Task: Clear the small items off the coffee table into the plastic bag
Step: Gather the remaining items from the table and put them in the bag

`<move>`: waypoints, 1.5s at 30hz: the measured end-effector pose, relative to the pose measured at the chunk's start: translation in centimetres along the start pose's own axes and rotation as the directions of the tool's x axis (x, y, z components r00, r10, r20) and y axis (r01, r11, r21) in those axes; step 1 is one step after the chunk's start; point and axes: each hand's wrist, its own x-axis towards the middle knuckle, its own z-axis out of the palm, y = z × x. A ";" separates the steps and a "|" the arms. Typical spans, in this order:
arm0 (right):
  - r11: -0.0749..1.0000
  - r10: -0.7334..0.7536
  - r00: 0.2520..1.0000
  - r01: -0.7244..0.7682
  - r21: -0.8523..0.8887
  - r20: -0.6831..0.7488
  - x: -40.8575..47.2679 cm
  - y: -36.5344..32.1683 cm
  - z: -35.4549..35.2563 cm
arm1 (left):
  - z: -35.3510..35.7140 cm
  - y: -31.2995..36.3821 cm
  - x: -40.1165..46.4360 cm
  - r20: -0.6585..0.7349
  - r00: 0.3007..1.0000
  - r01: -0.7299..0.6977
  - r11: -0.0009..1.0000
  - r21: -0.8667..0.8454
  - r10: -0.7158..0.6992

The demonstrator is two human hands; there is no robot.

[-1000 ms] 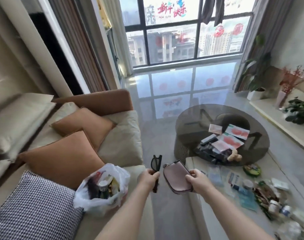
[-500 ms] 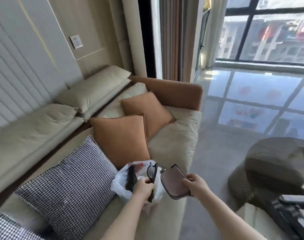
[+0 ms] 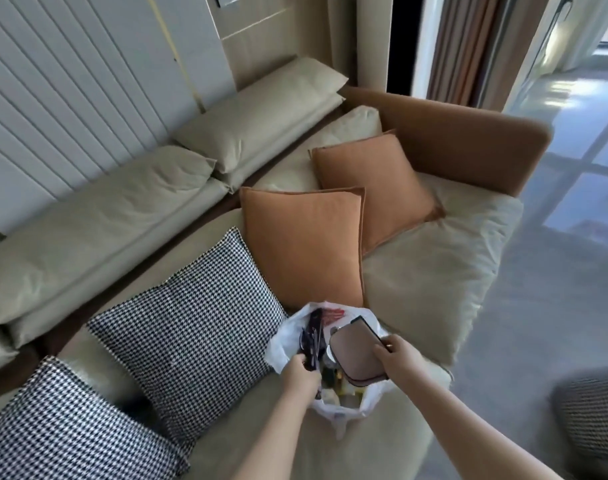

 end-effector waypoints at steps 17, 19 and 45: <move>0.959 0.132 0.988 -0.149 -0.241 -0.083 11.6 3.0 11.5 | 4.0 -6.3 18.3 0.111 0.994 0.003 0.992 0.127 -0.018; 0.958 0.118 0.992 -0.126 -0.258 -0.047 11.8 3.1 11.7 | 3.8 -6.3 18.8 0.087 0.996 -0.024 0.988 0.155 0.011; 0.991 0.130 0.981 -0.122 0.064 -0.144 12.2 4.0 5.4 | -0.7 -2.8 17.3 -0.329 0.936 -0.024 0.958 0.287 0.122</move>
